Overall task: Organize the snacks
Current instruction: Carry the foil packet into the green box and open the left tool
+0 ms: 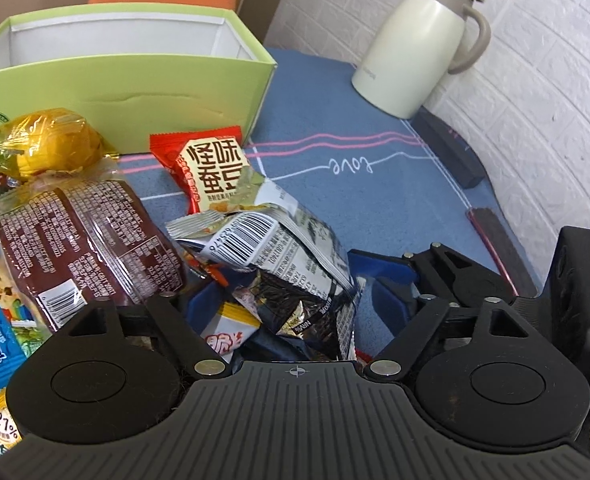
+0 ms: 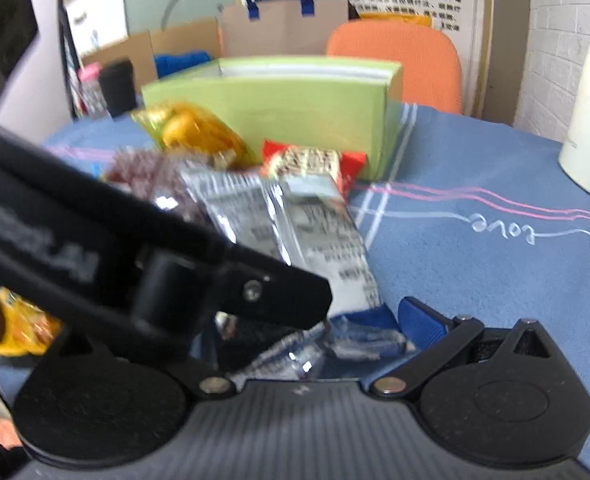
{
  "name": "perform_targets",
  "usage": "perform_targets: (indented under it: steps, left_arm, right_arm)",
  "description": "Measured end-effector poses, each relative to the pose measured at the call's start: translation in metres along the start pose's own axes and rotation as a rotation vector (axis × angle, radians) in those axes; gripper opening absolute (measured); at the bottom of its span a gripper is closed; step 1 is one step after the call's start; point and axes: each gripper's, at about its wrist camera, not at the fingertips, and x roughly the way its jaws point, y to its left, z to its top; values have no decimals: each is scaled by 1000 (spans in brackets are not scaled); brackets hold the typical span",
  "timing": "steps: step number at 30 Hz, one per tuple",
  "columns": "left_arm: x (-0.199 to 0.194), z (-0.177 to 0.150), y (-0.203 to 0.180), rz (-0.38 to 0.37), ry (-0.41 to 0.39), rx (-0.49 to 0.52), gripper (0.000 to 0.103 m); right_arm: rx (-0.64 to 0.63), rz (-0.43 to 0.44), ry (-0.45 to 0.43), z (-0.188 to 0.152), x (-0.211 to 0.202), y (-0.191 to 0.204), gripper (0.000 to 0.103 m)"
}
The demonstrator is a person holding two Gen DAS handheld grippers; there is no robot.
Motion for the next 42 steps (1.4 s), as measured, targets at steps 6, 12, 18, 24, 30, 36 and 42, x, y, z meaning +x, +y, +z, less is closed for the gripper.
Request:
perform_targets:
  steps: [6,12,18,24,30,36,42]
  left_arm:
    - [-8,-6,11,-89,-1,1,24]
    - [-55,5,6,-153,-113,51,25]
    - [-82,74,26,-112,-243,85,26]
    - [-39,157,68,-45,-231,82,26]
    - [14,179,110,6,-175,42,58]
    - [-39,150,120,47,-281,61,74]
    - [-112,89,115,54,-343,54,81]
  right_arm:
    - [-36,-71,-32,-8,-23,7,70]
    - [-140,-151,-152,18,-56,34,69]
    - [-218,-154,-203,104,-24,20,69]
    - [-218,-136,-107,174,62,-11,71]
    - [-146,-85,-111,177,90,-29,85]
    - [-130,-67,-184,149,40,-6,93]
    - [-163,-6,-197,90,-24,51,97]
